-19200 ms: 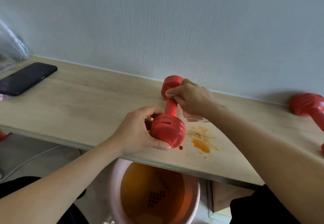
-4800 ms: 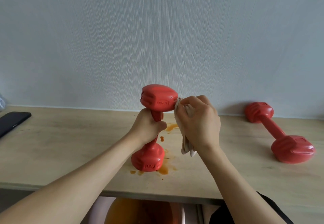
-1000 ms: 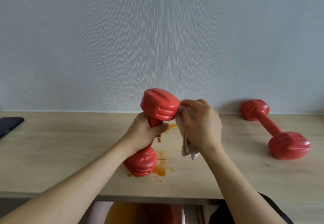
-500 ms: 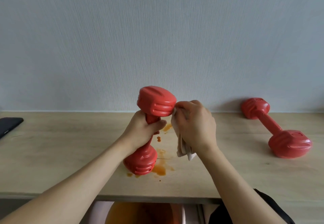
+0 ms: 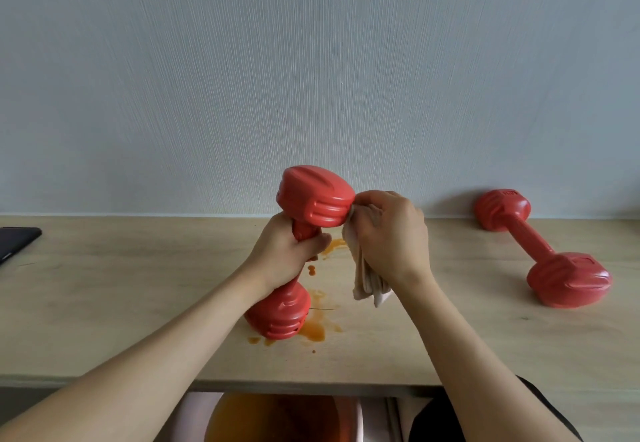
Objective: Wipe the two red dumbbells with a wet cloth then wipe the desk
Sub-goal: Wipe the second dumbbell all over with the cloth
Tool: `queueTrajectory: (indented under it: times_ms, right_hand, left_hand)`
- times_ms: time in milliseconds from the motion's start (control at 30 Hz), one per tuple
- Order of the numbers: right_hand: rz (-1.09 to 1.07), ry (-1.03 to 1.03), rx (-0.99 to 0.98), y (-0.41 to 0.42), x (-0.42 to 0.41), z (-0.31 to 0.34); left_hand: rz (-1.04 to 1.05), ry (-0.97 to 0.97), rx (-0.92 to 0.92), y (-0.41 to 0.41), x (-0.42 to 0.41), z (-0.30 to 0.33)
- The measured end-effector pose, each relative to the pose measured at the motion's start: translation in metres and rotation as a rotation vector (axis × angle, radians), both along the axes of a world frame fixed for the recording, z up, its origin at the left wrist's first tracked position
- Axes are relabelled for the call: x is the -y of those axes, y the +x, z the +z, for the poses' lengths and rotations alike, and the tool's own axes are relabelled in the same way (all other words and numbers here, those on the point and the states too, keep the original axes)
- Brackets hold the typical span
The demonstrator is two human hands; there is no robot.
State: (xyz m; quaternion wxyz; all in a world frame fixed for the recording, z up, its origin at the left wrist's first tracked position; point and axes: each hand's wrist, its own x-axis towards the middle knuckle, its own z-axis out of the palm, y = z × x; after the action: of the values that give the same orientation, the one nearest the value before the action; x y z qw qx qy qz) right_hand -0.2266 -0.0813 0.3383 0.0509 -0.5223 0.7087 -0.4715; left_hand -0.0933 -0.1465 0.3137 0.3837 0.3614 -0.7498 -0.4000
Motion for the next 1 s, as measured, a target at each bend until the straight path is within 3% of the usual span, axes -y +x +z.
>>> queueTrajectory:
  times_ms: [300, 600, 800, 1000]
  right_hand:
    - [0.031, -0.082, 0.0, 0.0, -0.012, -0.003]
    - [0.137, -0.082, 0.264, -0.004, 0.008, -0.01]
    - [0.132, -0.114, 0.297, -0.005, 0.009, -0.014]
    - [0.066, -0.181, 0.272, 0.002, 0.009, -0.018]
  left_hand:
    - [-0.041, -0.035, 0.025, 0.004, 0.003, -0.002]
    - [-0.222, 0.022, -0.023, 0.012, 0.002, 0.005]
    - [0.139, -0.138, 0.099, 0.012, 0.003, 0.007]
    - [0.235, -0.067, -0.017, -0.006, -0.003, 0.0]
